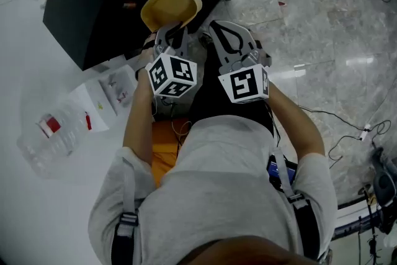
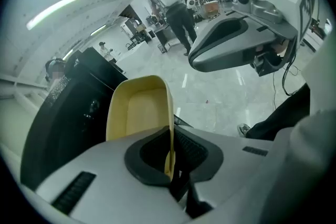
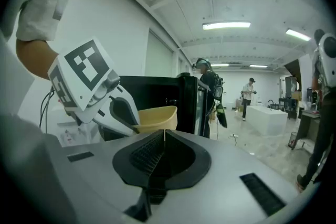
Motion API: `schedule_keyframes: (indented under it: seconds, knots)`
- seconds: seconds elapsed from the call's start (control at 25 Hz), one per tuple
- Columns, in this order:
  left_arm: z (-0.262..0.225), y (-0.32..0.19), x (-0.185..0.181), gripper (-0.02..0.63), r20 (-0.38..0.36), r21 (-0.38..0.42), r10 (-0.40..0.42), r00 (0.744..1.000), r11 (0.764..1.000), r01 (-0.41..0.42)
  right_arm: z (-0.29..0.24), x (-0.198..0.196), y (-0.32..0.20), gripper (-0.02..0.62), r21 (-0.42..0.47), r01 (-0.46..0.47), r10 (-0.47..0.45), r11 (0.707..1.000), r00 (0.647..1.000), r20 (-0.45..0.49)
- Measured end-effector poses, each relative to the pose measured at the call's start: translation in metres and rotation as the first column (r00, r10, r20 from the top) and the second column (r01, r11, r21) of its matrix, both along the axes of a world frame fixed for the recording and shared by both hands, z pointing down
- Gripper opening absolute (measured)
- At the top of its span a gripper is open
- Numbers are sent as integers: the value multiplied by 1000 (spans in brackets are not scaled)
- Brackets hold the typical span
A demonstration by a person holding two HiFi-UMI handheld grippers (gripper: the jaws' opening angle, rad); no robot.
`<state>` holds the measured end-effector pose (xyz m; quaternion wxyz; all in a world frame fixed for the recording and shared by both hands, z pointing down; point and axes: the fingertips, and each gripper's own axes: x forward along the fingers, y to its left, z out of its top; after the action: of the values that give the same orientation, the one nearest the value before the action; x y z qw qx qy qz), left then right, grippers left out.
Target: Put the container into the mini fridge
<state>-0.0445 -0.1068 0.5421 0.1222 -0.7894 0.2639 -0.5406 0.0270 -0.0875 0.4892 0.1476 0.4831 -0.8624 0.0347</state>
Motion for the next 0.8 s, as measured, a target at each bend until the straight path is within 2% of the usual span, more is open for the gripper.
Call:
schedule_keyframes:
  seconds: [0.24,0.36,0.52,0.64,0.8]
  knots:
    - [41,-3,1,28,-31,-19,-63,998,998,62,38,12,-7,40,-43,-44,44,998,999,1]
    - [59,-9,-2,28,-36,-22,-78,996,997,77,55,15,-11,40,-38,-65,65,997,998,-9]
    - [92,-12,-9,28,-32,-31,-58,998,998,57,77,14,-21,40,-29,-97,97,995,995,22]
    - [109,-10,-10,28,-46,-47,-55,997,998,53,93,8,-21,40,-51,-90,94,995,993,66]
    - [128,-13,-11,28,-42,-45,-59,997,997,57,109,5,-25,40,-58,-91,95,994,992,78]
